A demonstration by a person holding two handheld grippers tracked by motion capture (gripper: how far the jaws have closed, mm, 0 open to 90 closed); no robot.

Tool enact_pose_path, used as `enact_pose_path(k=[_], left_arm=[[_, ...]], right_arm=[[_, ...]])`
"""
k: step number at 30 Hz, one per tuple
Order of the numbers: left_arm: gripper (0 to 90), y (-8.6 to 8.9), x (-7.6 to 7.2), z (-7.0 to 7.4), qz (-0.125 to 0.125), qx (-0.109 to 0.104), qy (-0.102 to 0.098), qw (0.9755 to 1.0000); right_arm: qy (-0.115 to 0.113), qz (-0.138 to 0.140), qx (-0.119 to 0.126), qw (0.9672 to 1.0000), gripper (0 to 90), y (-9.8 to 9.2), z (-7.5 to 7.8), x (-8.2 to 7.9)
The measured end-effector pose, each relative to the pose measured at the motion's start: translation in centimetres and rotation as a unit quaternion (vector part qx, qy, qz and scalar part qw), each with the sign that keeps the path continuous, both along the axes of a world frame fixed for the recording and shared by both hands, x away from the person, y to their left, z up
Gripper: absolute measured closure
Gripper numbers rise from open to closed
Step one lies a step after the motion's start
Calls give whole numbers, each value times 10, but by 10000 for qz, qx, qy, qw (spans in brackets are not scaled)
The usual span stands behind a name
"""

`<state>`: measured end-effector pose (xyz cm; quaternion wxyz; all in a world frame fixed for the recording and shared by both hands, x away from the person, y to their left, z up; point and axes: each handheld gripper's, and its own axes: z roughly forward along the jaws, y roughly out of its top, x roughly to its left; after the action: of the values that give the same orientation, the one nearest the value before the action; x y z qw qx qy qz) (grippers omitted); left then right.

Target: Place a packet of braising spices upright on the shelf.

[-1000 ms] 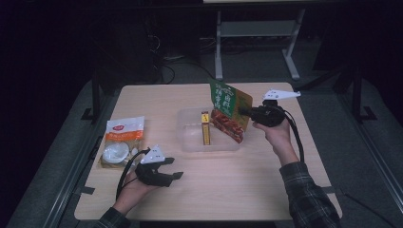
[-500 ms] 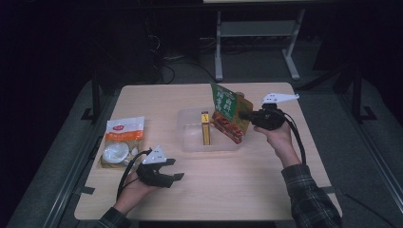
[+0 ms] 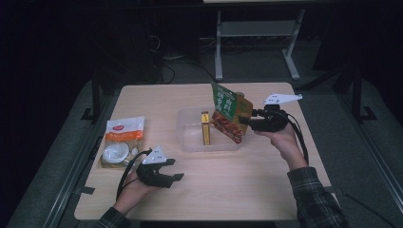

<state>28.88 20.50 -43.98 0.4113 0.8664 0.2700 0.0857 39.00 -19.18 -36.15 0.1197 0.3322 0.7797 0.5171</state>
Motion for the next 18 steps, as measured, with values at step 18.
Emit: enact_pose_path(k=[18], left_arm=[[332, -3, -3, 0, -174, 121, -7, 9998]], right_arm=[[209, 52, -351, 9992, 411, -16, -20, -41]])
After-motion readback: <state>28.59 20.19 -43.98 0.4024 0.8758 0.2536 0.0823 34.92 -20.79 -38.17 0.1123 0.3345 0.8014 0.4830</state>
